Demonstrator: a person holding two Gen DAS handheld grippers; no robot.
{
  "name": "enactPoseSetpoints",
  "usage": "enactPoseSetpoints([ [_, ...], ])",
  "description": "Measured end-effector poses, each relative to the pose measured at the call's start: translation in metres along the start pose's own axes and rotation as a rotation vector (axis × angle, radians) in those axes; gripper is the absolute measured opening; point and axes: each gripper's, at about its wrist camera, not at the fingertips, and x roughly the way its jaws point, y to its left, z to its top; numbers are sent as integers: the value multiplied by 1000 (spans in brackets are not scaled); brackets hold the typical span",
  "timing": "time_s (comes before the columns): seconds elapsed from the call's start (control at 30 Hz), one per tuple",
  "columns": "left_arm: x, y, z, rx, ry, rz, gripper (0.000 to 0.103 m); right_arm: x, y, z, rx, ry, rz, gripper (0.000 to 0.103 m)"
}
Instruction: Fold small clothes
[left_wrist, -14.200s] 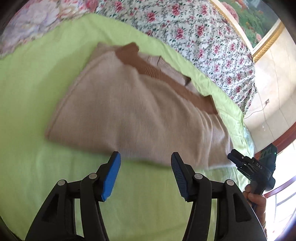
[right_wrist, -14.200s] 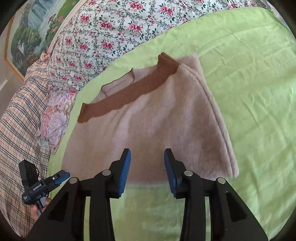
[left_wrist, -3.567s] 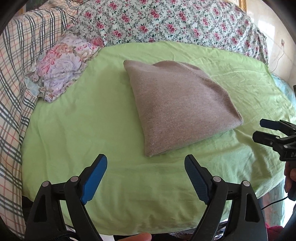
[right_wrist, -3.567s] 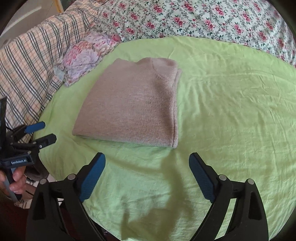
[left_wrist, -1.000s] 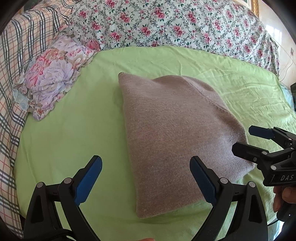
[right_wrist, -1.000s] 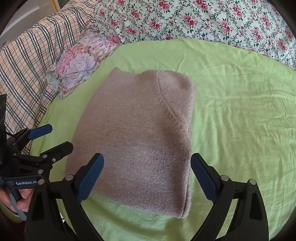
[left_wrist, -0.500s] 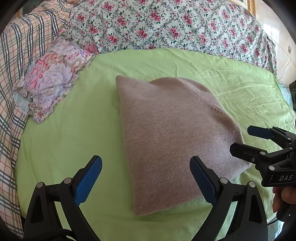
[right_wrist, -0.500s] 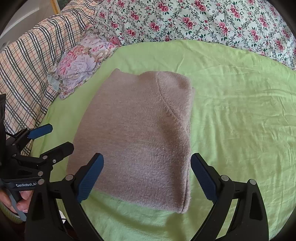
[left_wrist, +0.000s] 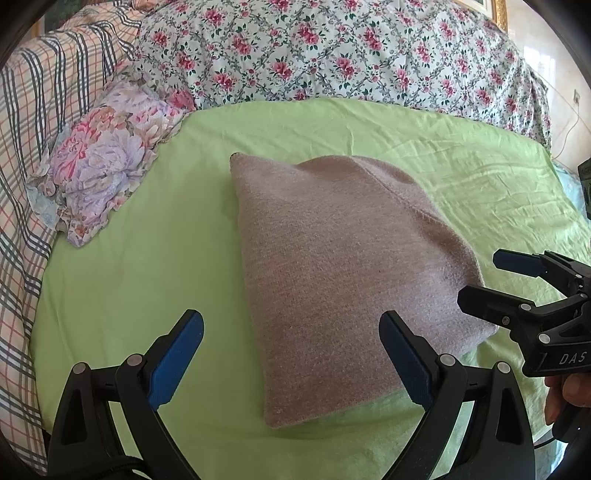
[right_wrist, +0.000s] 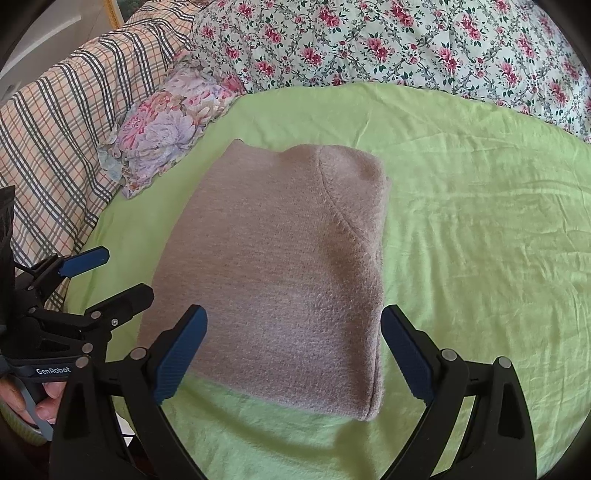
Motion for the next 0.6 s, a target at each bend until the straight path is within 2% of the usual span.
enactPoseSetpoints([
  [0.6, 3, -1, 2, 4, 9, -5, 96, 0, 3, 0, 3, -1, 0, 95],
])
